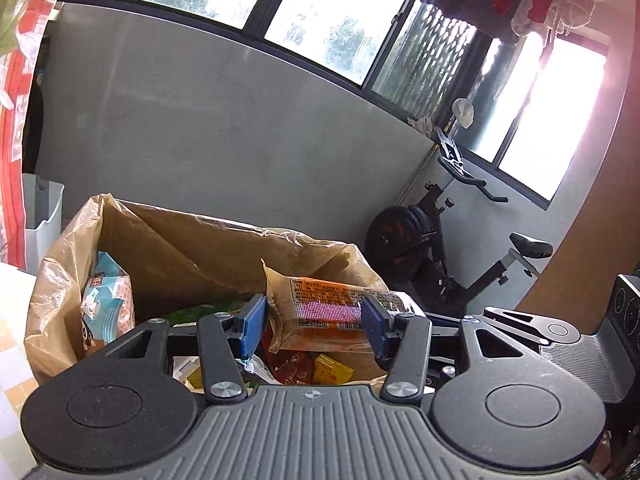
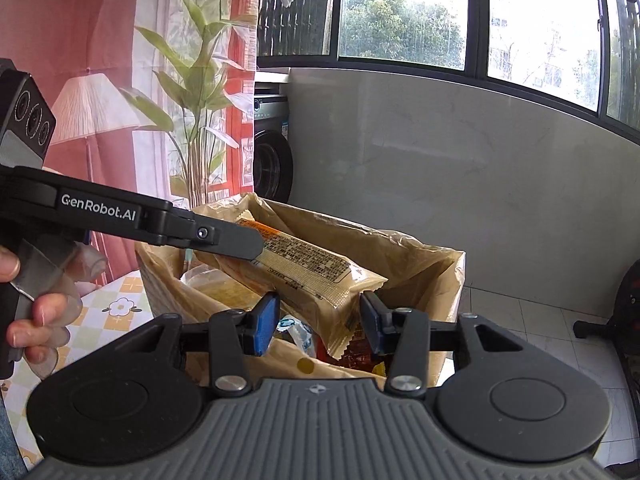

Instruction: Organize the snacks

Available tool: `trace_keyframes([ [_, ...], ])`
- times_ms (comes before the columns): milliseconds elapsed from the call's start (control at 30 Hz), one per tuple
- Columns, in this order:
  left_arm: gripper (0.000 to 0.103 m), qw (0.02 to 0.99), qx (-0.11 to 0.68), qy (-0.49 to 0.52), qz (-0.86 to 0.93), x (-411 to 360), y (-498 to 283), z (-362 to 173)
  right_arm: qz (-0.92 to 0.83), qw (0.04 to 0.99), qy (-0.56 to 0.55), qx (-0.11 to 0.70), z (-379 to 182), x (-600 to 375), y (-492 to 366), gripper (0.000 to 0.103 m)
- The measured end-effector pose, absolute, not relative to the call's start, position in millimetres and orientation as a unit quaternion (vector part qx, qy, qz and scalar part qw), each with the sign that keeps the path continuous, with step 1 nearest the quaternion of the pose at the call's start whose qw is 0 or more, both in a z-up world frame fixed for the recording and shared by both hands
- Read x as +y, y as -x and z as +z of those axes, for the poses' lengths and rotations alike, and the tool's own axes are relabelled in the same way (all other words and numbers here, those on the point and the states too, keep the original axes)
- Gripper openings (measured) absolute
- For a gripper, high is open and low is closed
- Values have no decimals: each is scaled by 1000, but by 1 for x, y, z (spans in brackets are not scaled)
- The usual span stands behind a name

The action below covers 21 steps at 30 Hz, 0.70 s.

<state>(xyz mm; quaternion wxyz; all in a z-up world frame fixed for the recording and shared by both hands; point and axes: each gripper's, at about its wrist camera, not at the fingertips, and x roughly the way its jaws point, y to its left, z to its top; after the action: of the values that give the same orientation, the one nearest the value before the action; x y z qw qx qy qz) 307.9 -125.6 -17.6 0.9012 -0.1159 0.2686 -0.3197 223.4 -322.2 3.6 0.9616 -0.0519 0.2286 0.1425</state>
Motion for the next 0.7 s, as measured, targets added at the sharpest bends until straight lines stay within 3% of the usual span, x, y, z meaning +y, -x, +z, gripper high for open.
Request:
trace_keyframes([
  [233,54,919,266,41,-288,-157,-330,-24,133,952,66,268,-18,-330,-264,48],
  [400,60,929,251,-18,-270,-162,-331,-25,114,945,56,300,-34,-333,-276,50],
  [500,65,933,245,-9,-263,-153,-328,-22,104,951,48,286,-27,-333,-269,66],
  [700,81,954,205,-17,-220,-141,-307,-7,94,960,55,258,-13,-326,-248,87],
])
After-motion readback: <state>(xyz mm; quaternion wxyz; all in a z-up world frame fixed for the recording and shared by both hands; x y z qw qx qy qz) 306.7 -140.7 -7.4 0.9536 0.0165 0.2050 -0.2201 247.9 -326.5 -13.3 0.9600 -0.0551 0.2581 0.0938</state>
